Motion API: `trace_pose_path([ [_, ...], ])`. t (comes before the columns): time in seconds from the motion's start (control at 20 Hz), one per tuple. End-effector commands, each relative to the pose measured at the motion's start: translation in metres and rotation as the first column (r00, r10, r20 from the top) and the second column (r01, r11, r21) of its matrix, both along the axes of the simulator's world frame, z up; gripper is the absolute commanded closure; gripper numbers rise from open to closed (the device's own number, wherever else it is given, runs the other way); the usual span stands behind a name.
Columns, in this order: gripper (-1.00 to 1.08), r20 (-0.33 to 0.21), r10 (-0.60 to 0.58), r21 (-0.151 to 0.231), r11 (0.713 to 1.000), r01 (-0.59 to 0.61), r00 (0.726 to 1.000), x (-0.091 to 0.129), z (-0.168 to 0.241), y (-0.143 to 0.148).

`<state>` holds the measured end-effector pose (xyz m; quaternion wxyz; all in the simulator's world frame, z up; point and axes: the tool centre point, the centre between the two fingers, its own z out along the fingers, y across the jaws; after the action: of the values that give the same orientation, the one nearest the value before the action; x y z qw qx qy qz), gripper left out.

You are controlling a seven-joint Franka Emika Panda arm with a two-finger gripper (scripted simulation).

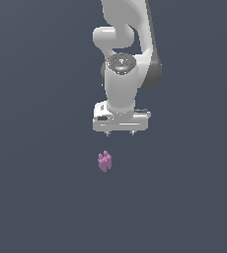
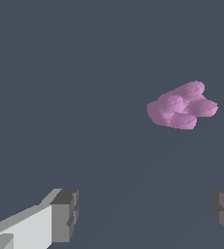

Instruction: Pick up the object and move it to a goal position.

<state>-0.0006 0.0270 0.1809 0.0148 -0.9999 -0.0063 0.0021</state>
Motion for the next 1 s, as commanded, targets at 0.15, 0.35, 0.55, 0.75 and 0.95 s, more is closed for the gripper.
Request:
trace_pose_path([
  [0.15,-0.92,-0.003,-0.080,0.000,0.997,0.080,0.997,0.006,-0.003,-0.005],
  [0.35,-0.92,-0.005,-0.167,-0.001,0.986,0.167,0.986,0.013,-0.006,-0.011],
  [0.55,-0.92,-0.008,-0.275,-0.004,0.961,0.275,0.961,0.022,-0.010,-0.018],
  [0.75,-0.92,-0.010,-0.389,-0.007,0.921,0.389,0.921,0.031,-0.014,-0.026],
  [0.95,-0.92,-0.010,-0.497,-0.012,0.868,0.497,0.868,0.040,-0.019,-0.035],
])
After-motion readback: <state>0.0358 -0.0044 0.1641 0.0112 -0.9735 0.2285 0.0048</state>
